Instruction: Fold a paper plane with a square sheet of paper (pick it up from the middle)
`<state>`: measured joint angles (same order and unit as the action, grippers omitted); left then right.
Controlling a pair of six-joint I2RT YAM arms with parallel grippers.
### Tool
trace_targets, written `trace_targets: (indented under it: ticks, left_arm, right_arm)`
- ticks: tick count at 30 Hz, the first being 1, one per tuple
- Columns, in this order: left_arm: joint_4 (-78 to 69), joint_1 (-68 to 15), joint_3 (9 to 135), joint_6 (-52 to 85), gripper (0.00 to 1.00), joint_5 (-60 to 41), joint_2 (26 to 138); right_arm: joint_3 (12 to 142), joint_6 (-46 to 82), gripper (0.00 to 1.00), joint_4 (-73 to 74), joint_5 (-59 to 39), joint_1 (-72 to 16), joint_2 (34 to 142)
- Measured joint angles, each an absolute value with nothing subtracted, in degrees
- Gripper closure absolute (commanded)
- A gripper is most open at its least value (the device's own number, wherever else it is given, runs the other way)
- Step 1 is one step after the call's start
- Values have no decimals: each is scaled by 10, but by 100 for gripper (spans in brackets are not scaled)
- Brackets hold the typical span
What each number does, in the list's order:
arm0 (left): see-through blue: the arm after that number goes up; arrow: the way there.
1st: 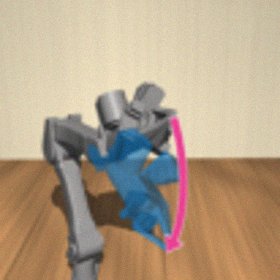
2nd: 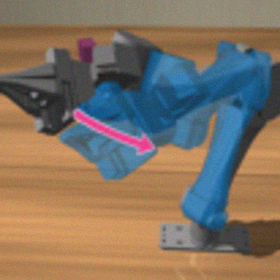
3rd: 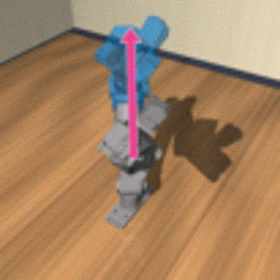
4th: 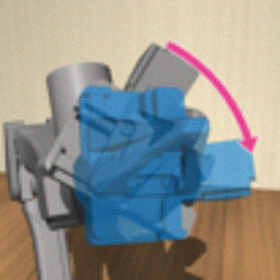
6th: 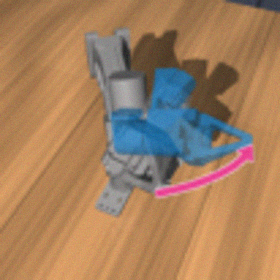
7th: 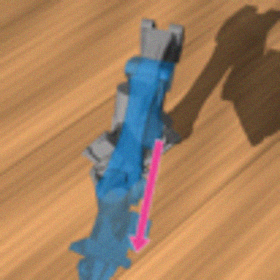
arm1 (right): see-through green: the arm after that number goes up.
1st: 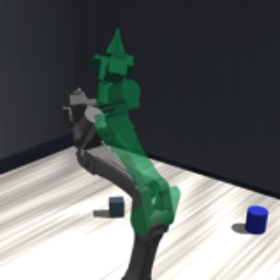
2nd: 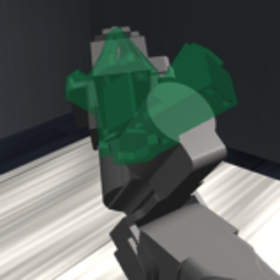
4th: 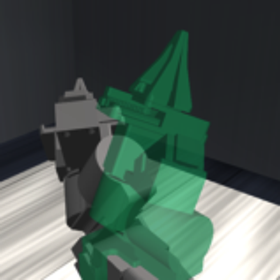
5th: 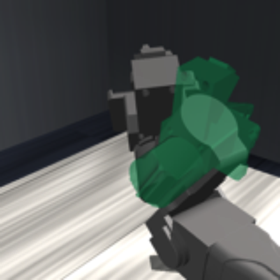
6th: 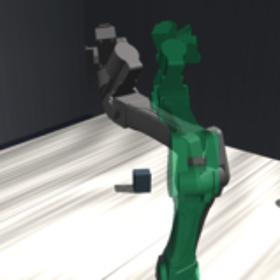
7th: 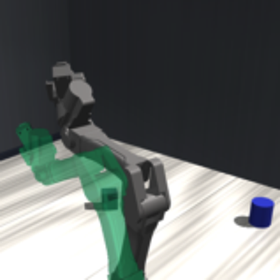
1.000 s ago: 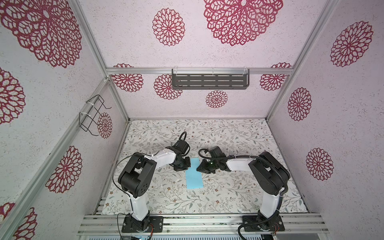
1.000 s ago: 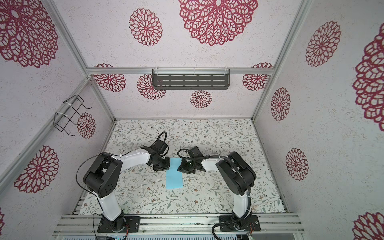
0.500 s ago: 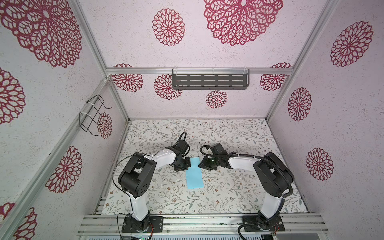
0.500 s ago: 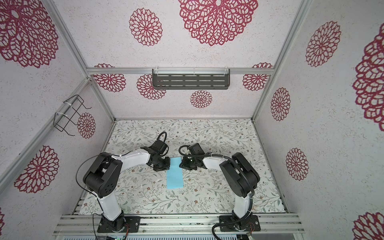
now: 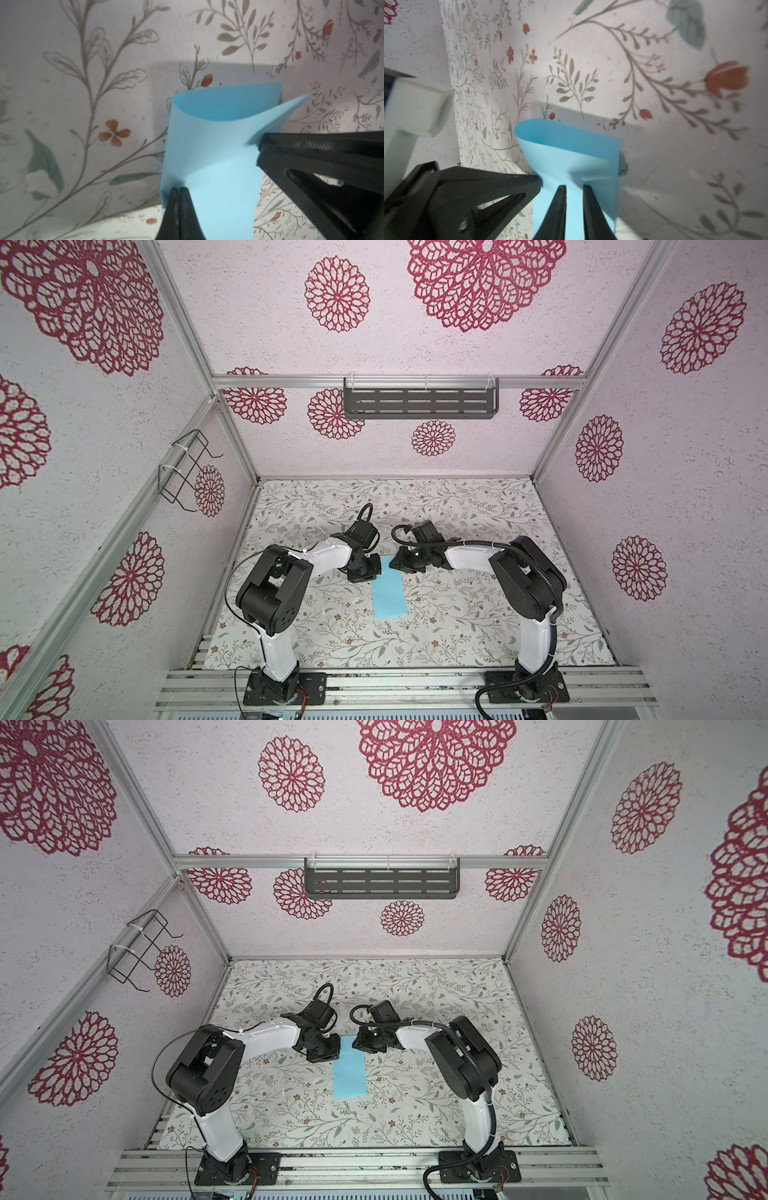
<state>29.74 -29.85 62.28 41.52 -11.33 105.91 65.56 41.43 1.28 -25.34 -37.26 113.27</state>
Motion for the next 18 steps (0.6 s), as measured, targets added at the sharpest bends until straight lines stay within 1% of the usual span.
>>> trace_targets:
  ticks: [18]
  left_arm:
    - [312, -299, 625, 407, 97, -119, 1058]
  right_arm:
    - [658, 394, 81, 2, -250, -368, 1138]
